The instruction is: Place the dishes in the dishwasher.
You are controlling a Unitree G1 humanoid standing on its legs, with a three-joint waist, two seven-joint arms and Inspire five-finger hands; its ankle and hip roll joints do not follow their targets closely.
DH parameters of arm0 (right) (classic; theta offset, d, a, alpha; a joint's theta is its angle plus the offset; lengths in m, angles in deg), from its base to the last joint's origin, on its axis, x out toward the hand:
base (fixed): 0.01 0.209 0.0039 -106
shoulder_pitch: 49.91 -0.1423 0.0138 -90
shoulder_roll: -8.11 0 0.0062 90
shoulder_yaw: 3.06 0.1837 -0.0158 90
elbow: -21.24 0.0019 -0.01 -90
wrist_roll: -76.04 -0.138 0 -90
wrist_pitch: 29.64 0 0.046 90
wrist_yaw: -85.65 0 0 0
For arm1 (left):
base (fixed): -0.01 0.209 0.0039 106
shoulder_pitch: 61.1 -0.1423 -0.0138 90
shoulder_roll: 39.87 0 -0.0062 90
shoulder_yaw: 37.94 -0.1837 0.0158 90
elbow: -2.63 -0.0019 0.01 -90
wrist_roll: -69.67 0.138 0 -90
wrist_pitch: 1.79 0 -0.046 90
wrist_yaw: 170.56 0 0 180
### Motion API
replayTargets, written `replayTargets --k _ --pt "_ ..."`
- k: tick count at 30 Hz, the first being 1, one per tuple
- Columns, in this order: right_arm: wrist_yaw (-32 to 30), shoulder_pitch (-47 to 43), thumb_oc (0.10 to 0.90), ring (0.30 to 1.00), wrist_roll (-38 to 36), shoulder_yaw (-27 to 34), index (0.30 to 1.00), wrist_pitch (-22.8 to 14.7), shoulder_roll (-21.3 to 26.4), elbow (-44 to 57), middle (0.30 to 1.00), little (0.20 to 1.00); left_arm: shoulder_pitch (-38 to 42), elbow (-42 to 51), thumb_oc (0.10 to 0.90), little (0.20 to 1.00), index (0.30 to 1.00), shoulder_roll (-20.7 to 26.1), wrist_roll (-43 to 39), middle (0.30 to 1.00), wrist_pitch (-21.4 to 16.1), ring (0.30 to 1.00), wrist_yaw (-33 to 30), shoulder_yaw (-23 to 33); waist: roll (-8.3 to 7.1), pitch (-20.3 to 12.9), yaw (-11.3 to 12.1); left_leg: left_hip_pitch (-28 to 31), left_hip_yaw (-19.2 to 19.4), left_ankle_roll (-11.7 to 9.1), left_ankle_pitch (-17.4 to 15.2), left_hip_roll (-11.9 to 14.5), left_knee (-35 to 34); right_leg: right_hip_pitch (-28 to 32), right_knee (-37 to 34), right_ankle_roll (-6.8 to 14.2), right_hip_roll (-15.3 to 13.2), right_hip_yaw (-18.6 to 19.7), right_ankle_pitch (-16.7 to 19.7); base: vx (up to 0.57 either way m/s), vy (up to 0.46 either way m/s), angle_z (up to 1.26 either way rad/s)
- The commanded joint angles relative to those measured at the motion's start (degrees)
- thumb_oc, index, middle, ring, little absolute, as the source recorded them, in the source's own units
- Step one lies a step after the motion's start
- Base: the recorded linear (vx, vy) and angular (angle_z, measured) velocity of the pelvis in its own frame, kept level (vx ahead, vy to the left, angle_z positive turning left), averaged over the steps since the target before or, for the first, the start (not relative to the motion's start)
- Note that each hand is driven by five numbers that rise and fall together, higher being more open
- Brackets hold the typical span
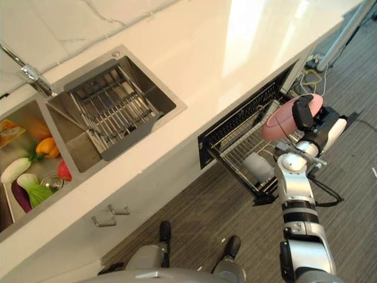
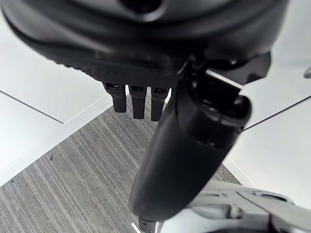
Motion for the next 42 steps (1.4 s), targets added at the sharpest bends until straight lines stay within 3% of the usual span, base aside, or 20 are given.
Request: replayTargets --k 1,14,17,19,20,25,26,31,32,34,35,36,42 --pt "-2.2 -7.5 0.400 0.300 5.6 0.3 0.300 -3.2 5.5 3.3 0.300 0.300 2.4 -2.9 0.800 0.900 0.900 0.8 -1.2 0.900 -0.6 0.900 -1.6 -3.7 -0.48 -0.9 0.9 -2.2 -0.6 1.4 -2.7 0.4 0.2 0.6 0.7 2.4 -1.5 -1.5 -3.5 -0.08 0.004 0.00" --pt "-4.2 -20.0 0.400 0.300 10.6 -7.4 0.300 -0.4 10.1 -9.0 0.300 0.300 4.6 0.1 0.800 0.900 0.900 0.8 -5.3 0.900 -3.4 0.900 -3.7 -7.4 0.29 5.9 2.3 -8.7 -2.0 0.9 -0.2 0.8 0.2 -4.9 0.9 2.5 -2.0 -1.4 -1.8 -0.03 -0.004 0.00" --pt "-4.2 -23.1 0.400 0.300 14.8 -11.2 0.300 0.3 14.1 -13.6 0.300 0.300 5.4 0.6 0.800 0.900 0.900 1.3 -5.2 0.900 -4.4 0.900 -4.3 -8.0 0.06 7.7 2.9 -10.4 -2.5 0.7 0.4 1.0 0.2 -6.4 1.0 2.5 -1.9 -1.4 -1.5 -0.04 -0.012 0.04" --pt "-4.2 -23.4 0.400 0.300 14.7 -11.4 0.300 0.2 14.2 -13.9 0.300 0.300 5.5 0.6 0.800 0.900 0.900 1.2 -5.2 0.900 -4.4 0.900 -4.3 -8.0 0.12 7.7 2.8 -10.5 -2.5 0.7 0.4 1.0 0.2 -6.5 1.0 2.5 -1.9 -1.3 -1.4 0.03 -0.021 0.05" --pt "-3.9 -24.6 0.400 0.300 16.9 -13.8 0.300 0.6 15.9 -16.0 0.300 0.300 5.8 0.6 0.800 0.900 0.900 1.7 -4.9 0.900 -4.9 0.900 -4.5 -8.1 -0.29 8.3 3.3 -10.8 -3.3 0.1 -0.6 1.3 0.2 -6.6 1.0 3.1 -1.6 -0.5 -2.4 0.08 -0.048 0.06" --pt "-2.1 -27.5 0.400 0.300 21.7 -20.2 0.300 1.6 19.2 -20.2 0.300 0.300 6.9 1.2 0.800 0.900 0.900 2.2 -6.1 0.900 -5.9 0.900 -4.4 -8.7 -1.07 9.5 3.9 -12.4 -3.8 -0.2 -0.1 1.7 0.2 -7.8 1.0 3.2 -1.3 -0.7 -2.2 0.01 -0.024 0.03" --pt "0.2 -28.0 0.400 0.300 24.8 -23.7 0.300 2.7 20.7 -22.7 0.300 0.300 7.3 1.9 0.800 0.900 0.900 2.5 -6.8 0.900 -6.3 0.900 -4.2 -8.9 -1.39 10.1 4.0 -13.1 -4.1 -0.3 0.1 1.7 0.2 -8.2 1.0 3.2 -1.1 -0.9 -2.1 0.00 0.000 0.00" --pt "4.0 -30.7 0.400 0.300 27.4 -30.2 0.300 3.0 21.8 -27.5 0.300 0.300 8.4 2.7 0.800 0.900 0.900 2.8 -8.6 0.900 -7.1 0.900 -3.3 -9.7 -2.48 10.8 4.0 -14.2 -4.4 -0.6 0.5 1.9 0.2 -9.0 1.0 3.4 -0.8 -1.1 -1.7 0.00 -0.037 0.08" --pt "6.8 -31.4 0.400 0.300 30.2 -34.6 0.300 3.1 22.5 -29.2 0.300 0.300 9.0 3.4 0.800 0.900 0.900 2.9 -9.6 0.900 -7.4 0.900 -2.6 -10.1 -3.06 11.1 4.1 -14.7 -4.5 -0.7 0.7 2.0 0.2 -9.2 1.0 3.4 -0.6 -1.2 -1.7 0.00 -0.026 0.09" --pt "8.2 -32.4 0.400 0.300 32.1 -37.4 0.300 3.0 22.7 -29.8 0.300 0.300 9.2 3.9 0.800 0.900 0.900 2.9 -10.1 0.900 -7.6 0.900 -2.4 -10.2 -3.34 11.3 4.0 -14.9 -4.7 -0.8 0.7 2.1 0.2 -9.4 1.0 3.5 -0.5 -1.2 -1.6 0.00 -0.033 0.06" --pt "10.3 -33.6 0.538 0.507 35.3 -41.6 0.507 2.7 23.3 -31.2 0.507 0.507 9.4 4.4 0.800 0.900 0.900 2.9 -11.1 0.900 -7.8 0.900 -1.7 -10.5 -3.81 11.4 3.9 -15.1 -4.9 -0.9 0.8 2.1 0.2 -9.5 1.0 3.5 -0.3 -1.1 -1.7 0.01 -0.040 0.03" --pt "10.9 -34.2 0.800 0.900 37.1 -43.6 0.900 2.9 23.4 -31.4 0.900 0.900 9.4 4.8 0.800 0.900 0.900 2.9 -11.7 0.900 -7.9 0.900 -1.4 -10.6 -3.97 11.5 3.9 -15.2 -4.9 -0.9 0.9 2.1 0.2 -9.6 1.0 3.5 -0.2 -1.1 -1.6 0.01 -0.032 0.02" --pt "12.6 -36.5 0.800 0.900 43.5 -50.2 0.900 3.3 22.3 -33.3 0.900 0.900 9.8 5.2 0.800 0.900 0.900 3.0 -13.5 0.900 -8.1 0.900 -0.5 -10.8 -4.86 11.6 3.6 -15.2 -5.1 -1.0 0.8 2.2 0.2 -10.0 0.9 3.5 0.3 -0.6 -1.6 0.00 0.000 0.00"
